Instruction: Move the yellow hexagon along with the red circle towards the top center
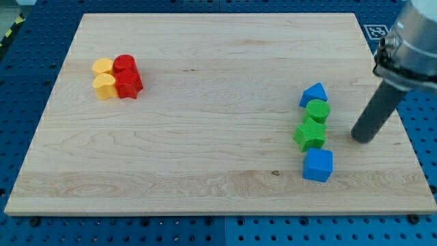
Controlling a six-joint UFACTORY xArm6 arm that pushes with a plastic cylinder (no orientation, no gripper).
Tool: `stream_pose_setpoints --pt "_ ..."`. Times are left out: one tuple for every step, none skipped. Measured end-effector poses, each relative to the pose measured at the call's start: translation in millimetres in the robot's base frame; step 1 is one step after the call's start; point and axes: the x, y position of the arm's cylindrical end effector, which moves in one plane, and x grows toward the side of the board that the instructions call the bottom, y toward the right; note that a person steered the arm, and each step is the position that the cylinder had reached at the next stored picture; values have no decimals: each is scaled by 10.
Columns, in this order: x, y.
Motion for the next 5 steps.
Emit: stream_pose_setpoints --pt "-670 63" --pt "-1078 62" --pt "-1085 58" --pt "-1318 -428" --pt "-1633 -1219"
